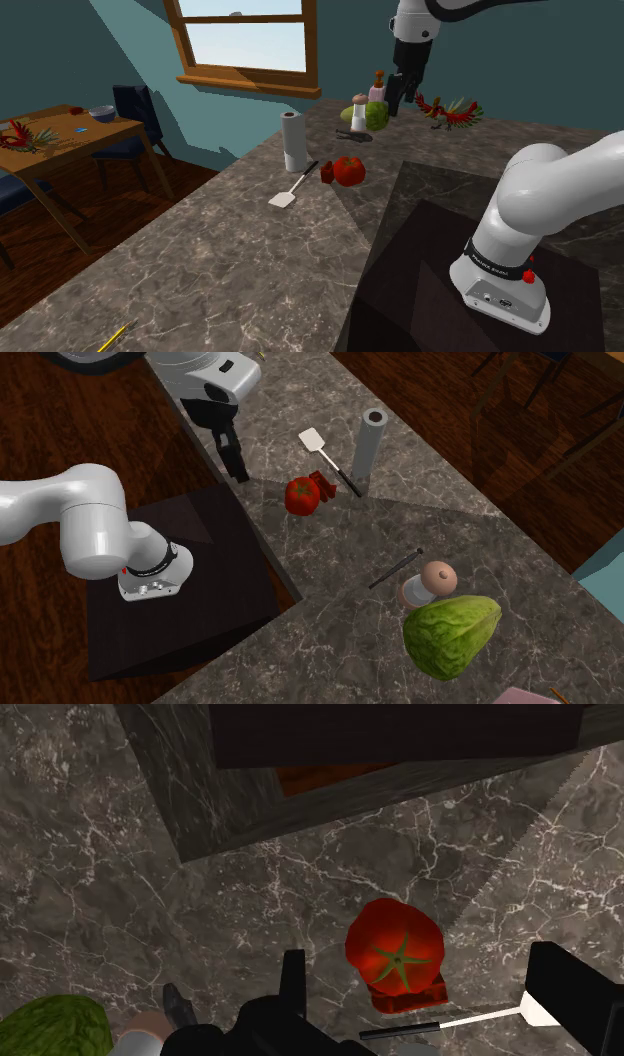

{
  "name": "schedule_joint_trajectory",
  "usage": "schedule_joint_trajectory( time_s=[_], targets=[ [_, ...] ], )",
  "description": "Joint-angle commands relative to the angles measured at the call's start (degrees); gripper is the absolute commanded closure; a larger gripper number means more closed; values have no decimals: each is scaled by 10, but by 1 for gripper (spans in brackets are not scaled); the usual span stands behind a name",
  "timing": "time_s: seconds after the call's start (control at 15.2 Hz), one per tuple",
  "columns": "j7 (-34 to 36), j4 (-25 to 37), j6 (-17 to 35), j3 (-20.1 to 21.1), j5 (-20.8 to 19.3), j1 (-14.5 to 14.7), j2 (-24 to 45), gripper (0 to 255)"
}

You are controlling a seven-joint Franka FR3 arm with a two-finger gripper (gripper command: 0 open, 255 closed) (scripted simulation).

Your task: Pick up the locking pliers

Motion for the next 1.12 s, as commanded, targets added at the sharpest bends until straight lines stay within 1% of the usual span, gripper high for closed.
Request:
schedule_joint_trajectory(
  time_s=[0.0,0.33,0.59,0.86,1.06],
  targets=[
    [0,0,0,0,0,0,0,0],
    [-68,-7,79,-63,-25,-9,63,0],
    [-124,4,140,-112,-35,-11,128,0],
    [-184,29,196,-159,-30,-7,204,0],
    [-233,57,234,-194,-15,-1,268,0]
  ],
)
